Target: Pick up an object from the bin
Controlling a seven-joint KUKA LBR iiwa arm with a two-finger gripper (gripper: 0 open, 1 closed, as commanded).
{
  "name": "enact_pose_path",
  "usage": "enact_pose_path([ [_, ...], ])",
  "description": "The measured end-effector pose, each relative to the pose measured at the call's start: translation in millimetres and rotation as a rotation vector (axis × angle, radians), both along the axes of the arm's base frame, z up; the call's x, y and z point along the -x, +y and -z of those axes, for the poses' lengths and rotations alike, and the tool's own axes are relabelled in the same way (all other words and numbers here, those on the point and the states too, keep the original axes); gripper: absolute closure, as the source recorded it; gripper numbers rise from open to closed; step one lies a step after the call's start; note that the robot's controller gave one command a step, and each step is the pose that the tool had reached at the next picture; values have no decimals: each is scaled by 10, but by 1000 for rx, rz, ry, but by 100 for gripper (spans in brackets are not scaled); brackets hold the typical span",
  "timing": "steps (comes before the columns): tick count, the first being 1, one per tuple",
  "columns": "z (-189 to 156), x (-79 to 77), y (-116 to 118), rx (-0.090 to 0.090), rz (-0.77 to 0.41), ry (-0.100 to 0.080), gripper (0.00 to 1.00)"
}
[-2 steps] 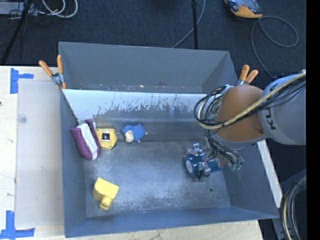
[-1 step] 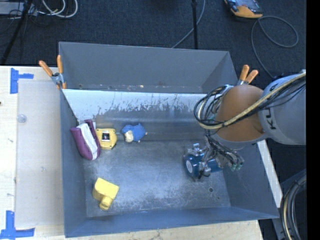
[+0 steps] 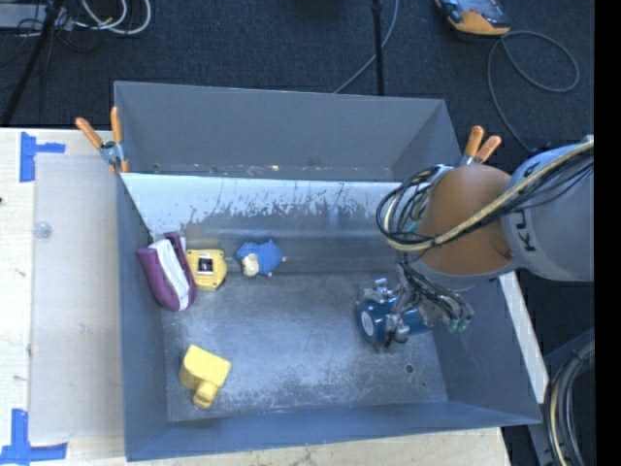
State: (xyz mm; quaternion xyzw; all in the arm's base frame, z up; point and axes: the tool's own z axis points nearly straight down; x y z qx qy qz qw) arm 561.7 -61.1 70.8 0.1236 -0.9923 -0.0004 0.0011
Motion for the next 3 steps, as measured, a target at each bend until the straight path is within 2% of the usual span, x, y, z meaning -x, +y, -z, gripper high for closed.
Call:
enact_pose_path([
  [3,0,0,1,0,-1,0,100],
])
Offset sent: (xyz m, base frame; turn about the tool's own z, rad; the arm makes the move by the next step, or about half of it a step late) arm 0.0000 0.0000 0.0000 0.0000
